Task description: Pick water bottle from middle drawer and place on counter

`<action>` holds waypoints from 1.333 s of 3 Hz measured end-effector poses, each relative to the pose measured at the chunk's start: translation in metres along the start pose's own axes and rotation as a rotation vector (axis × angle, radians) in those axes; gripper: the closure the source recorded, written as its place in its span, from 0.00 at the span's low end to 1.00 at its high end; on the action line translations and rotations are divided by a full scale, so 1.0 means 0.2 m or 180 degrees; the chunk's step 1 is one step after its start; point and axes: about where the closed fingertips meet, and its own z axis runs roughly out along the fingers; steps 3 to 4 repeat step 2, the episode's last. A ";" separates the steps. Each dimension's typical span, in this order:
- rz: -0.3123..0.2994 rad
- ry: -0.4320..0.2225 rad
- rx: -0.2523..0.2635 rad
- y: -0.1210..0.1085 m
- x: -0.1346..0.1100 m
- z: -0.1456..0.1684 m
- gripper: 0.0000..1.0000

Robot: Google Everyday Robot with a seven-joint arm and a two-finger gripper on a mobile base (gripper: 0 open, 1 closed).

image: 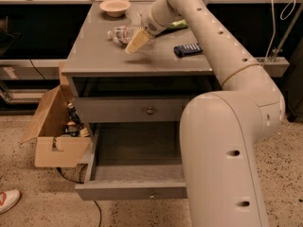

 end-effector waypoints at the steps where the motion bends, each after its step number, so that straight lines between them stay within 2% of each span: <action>1: 0.0033 -0.0185 0.0230 -0.06 0.01 -0.19 0.00; 2: 0.0034 -0.0428 0.0603 -0.09 0.03 -0.47 0.00; 4: 0.0034 -0.0428 0.0603 -0.09 0.03 -0.47 0.00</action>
Offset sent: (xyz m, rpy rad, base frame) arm -0.0740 -0.1234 0.0988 0.2020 -0.3193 -0.1840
